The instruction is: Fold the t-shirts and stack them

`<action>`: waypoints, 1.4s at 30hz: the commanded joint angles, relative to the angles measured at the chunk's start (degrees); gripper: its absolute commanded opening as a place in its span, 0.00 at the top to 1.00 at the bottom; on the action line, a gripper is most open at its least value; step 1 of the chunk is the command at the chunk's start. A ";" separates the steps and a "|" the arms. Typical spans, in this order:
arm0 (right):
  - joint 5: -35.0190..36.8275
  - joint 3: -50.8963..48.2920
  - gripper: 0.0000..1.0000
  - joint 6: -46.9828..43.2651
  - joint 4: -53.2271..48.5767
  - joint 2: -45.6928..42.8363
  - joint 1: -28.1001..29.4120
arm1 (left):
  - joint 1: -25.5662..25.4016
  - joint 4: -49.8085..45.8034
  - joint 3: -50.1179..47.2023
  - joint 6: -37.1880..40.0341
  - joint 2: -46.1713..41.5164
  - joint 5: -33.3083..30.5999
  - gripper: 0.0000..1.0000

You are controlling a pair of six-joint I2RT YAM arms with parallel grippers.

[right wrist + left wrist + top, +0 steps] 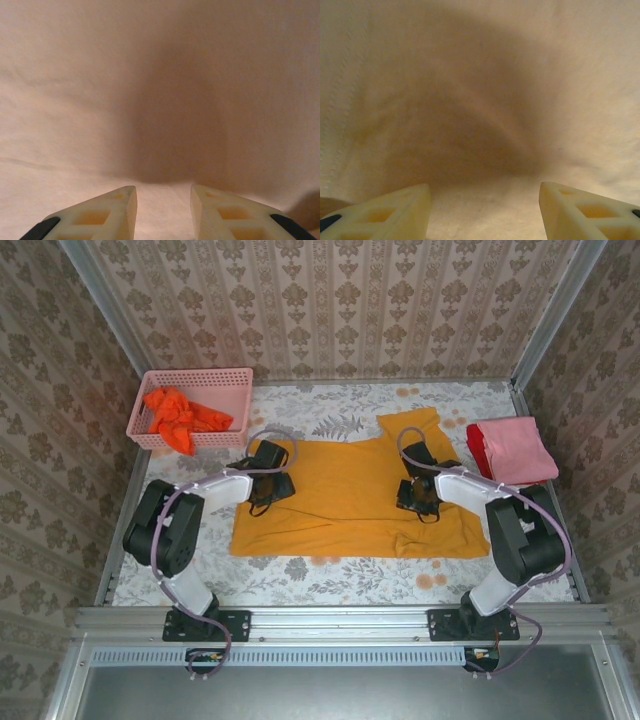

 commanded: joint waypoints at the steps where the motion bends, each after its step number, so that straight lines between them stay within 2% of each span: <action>1: -0.40 -4.23 0.66 -0.40 -1.90 -2.94 0.58 | -0.37 0.33 -3.26 -0.67 -0.95 2.53 0.41; 7: -1.94 -12.91 0.65 2.67 -5.69 -12.26 0.52 | -2.21 -0.42 -12.05 -4.52 -5.51 2.75 0.41; 11: -2.55 -14.88 0.65 3.72 -7.23 -15.56 0.57 | -3.75 -0.76 -13.78 -6.99 -7.84 3.18 0.40; 14: -1.93 -12.85 0.65 2.85 -7.91 -16.05 0.52 | -4.03 -2.11 -11.36 -6.19 -9.78 1.58 0.39; 17: -1.47 -8.39 0.63 1.12 -8.40 -16.59 0.57 | -3.26 -4.77 -6.13 -2.19 -10.56 -1.82 0.36; 22: -0.37 -2.17 0.59 -1.61 -6.45 -16.27 0.50 | 0.16 -8.32 4.48 3.73 -7.29 -8.86 0.35; 27: 0.00 1.59 0.59 -2.81 -4.32 -13.52 0.13 | 4.96 -9.60 12.92 6.08 -0.68 -13.41 0.39; 31: -0.15 3.16 0.60 -2.66 -0.50 -8.66 -0.96 | 8.10 -9.49 17.90 6.58 4.47 -13.50 0.43; 36: -1.22 10.37 0.60 -3.53 -0.43 2.10 -2.82 | 9.05 -8.81 20.52 6.58 7.67 -11.36 0.43; 42: -1.13 22.53 0.58 -13.33 -4.93 13.57 -0.98 | 9.14 -8.20 19.16 6.04 7.18 -10.88 0.43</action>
